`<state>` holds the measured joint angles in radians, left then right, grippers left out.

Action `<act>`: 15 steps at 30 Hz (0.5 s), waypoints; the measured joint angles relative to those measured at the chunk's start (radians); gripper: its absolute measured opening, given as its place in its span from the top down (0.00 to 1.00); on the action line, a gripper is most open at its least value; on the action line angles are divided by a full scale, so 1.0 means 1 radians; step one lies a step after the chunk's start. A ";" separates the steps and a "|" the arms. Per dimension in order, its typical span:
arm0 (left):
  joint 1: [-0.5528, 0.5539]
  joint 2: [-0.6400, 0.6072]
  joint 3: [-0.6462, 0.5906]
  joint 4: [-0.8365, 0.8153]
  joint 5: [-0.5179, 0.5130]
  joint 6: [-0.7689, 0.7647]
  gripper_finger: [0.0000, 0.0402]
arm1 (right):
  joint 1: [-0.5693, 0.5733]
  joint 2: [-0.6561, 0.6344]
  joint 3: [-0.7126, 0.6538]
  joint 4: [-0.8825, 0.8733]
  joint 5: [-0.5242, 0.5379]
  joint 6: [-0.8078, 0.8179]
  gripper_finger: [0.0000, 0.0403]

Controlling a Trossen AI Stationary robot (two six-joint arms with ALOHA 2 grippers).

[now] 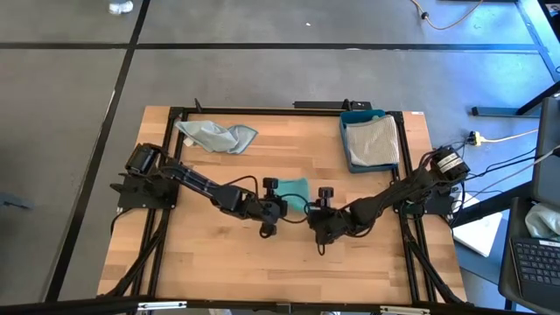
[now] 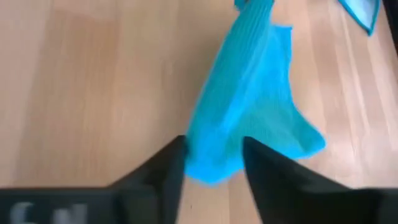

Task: Fold microfiber towels
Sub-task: Put the blue microfiber cloth into the blue bin

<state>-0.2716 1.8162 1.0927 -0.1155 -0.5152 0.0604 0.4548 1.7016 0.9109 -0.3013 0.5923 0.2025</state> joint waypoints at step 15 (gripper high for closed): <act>0.007 -0.005 0.002 0.014 0.006 -0.058 1.00 | 0.001 0.040 0.001 0.164 0.040 0.164 0.26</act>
<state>-0.2645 1.8111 1.0950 -0.1014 -0.5090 0.0028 0.4558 1.7419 0.9123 -0.1369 0.6318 0.3668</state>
